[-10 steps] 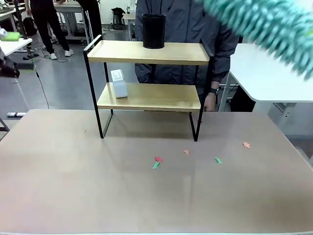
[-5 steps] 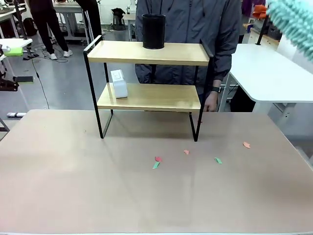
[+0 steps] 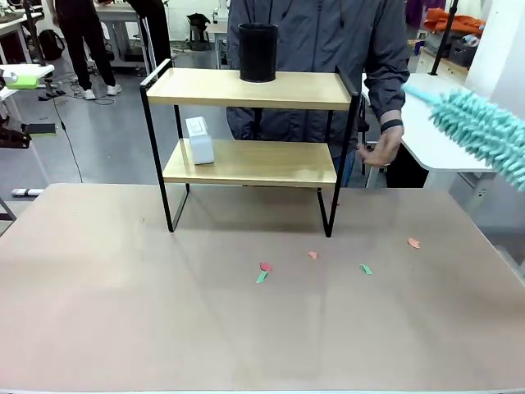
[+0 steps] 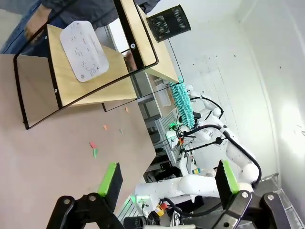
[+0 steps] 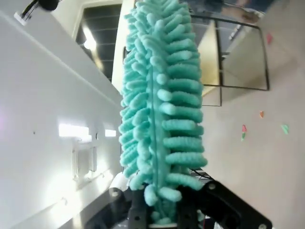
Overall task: Clean the shelf.
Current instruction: Hand the Duster back to the human.
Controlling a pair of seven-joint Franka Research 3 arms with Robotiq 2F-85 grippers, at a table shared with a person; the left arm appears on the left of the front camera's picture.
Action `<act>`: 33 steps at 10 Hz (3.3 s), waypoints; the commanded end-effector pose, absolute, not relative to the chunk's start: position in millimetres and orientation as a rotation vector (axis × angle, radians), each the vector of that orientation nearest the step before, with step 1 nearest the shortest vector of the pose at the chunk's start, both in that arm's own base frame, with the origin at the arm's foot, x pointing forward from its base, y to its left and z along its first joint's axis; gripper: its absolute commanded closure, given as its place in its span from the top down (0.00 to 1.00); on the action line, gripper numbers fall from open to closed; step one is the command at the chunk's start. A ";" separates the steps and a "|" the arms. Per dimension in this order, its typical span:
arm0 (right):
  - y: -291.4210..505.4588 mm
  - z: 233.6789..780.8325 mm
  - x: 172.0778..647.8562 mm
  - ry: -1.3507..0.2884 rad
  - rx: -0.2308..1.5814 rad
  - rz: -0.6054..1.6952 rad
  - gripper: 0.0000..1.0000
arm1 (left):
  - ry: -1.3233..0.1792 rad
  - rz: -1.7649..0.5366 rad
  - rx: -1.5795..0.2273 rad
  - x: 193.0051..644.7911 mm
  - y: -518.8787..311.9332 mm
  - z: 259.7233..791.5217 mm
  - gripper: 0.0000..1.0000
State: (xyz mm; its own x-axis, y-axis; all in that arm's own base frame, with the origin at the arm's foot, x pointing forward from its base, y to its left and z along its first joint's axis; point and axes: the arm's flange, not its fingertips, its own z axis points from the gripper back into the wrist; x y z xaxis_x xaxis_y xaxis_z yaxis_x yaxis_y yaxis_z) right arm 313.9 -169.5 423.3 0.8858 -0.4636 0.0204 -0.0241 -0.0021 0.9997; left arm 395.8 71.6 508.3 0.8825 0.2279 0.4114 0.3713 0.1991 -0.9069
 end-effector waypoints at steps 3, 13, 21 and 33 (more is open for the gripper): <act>-175.1 414.9 313.4 -0.357 1.554 -0.433 0.14 | -0.538 -0.119 -1.402 397.9 70.9 508.1 1.00; -163.5 417.7 319.3 -0.350 1.547 -0.406 0.72 | -0.538 -0.119 -1.402 397.9 70.9 508.1 1.00; -107.8 505.9 273.0 -0.319 1.492 -0.011 1.00 | -0.538 -0.119 -1.402 397.9 70.9 508.1 1.00; -23.5 499.1 294.9 -0.107 1.444 0.155 1.00 | -0.538 -0.119 -1.402 397.9 70.9 508.1 1.00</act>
State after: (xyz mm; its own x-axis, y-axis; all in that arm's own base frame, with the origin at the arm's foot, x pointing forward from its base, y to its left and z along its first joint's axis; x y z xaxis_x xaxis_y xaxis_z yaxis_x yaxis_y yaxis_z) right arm 298.4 -24.4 498.7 0.9838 0.0284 0.1771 -0.1792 0.1148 0.9771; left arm 397.2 72.2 505.9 0.8858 0.2254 0.4056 0.3665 0.1963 -0.9095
